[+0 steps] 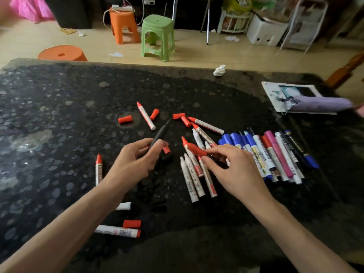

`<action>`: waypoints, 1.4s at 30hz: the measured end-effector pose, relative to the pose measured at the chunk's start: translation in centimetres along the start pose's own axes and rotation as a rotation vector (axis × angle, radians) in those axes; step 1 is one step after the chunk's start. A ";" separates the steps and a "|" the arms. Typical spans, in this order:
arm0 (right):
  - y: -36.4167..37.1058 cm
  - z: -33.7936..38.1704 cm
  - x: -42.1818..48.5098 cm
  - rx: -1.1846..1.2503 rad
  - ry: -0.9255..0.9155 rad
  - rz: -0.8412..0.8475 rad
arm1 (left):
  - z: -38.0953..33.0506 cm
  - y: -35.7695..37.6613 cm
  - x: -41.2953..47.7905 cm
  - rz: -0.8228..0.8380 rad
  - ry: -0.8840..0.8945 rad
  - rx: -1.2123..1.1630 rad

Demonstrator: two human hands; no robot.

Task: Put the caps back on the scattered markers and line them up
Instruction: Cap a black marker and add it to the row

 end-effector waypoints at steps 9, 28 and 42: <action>-8.2 -9.9 -0.2 -0.122 0.285 -0.285 | -1.9 6.7 -1.0 0.244 0.046 0.056; -10.3 -13.6 0.2 -0.160 0.418 -0.363 | -0.9 6.1 0.4 0.155 0.055 0.119; -3.4 -6.6 3.1 -0.057 0.126 -0.138 | 2.4 -0.7 0.3 0.015 -0.009 0.208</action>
Point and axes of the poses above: each hand's wrist, its own x-axis towards the middle knuckle, its own y-axis out of the palm, z = x × y, the point moved 10 cm from there along x, towards the middle knuckle, and after that the axes turned 7 degrees about x, right-handed, at the moved point
